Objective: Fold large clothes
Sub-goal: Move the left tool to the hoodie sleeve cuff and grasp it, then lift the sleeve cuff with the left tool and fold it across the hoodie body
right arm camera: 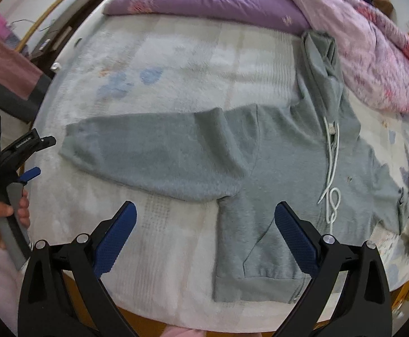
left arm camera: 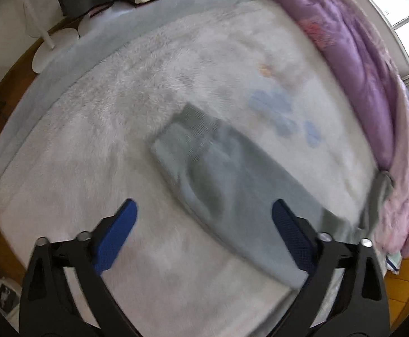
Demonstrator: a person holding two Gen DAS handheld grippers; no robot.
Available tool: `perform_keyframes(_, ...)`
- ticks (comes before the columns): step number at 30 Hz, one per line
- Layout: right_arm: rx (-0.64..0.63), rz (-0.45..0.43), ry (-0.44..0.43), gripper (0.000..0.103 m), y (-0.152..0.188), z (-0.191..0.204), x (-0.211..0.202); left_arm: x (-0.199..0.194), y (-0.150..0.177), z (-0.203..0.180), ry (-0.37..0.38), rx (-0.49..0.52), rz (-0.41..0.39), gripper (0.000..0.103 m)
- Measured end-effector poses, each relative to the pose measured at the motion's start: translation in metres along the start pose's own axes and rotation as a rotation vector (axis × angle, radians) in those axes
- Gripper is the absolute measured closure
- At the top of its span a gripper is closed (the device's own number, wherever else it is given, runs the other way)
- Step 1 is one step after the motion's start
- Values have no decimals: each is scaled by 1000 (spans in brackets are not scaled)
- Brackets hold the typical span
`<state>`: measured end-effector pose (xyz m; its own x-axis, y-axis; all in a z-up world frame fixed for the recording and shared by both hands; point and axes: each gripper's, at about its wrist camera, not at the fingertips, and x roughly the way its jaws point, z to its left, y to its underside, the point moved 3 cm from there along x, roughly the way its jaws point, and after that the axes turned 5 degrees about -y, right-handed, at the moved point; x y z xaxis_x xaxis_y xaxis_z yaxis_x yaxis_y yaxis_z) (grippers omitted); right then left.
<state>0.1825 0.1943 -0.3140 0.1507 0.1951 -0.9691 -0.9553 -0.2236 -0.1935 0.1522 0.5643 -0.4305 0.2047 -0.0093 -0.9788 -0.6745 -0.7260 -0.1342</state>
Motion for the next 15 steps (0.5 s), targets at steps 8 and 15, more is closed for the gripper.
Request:
perform_keyframes(8,76,173,20,15,33,-23,56,88,-21,17,-95,27,48,60)
perform_keyframes(15,125,186,21,38,39,-51,65,54,-6,-7,-172,141,-102,90)
